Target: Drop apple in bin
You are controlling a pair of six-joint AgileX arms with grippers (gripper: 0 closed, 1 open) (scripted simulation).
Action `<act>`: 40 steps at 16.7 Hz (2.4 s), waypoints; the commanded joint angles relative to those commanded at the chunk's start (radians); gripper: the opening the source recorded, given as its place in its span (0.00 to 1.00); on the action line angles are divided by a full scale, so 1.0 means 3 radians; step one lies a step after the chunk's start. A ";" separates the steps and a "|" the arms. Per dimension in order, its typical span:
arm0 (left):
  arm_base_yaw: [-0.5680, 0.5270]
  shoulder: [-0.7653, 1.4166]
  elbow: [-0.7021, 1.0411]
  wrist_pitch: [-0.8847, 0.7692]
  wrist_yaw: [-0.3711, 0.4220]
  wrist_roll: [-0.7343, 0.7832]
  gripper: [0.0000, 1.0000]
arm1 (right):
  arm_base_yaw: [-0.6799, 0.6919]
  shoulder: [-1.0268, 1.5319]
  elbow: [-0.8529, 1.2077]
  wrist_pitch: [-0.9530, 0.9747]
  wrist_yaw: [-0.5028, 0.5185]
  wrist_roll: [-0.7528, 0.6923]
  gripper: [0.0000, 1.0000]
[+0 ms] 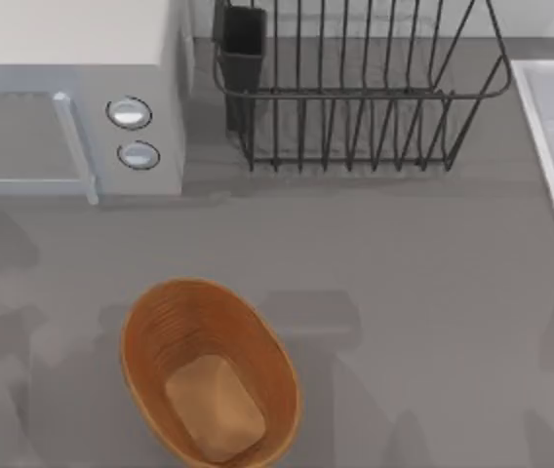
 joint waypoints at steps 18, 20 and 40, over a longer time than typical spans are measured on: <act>0.0159 0.1327 0.0781 -0.0272 0.0066 0.0999 1.00 | 0.0000 0.0000 0.0000 0.0000 0.0000 0.0000 1.00; 0.0152 0.1437 0.0633 0.0011 0.0066 0.0992 1.00 | 0.0000 0.0000 0.0000 0.0000 0.0000 0.0000 1.00; 0.0135 0.1558 0.0504 0.0237 0.0067 0.0979 0.02 | 0.0000 0.0000 0.0000 0.0000 0.0000 0.0000 1.00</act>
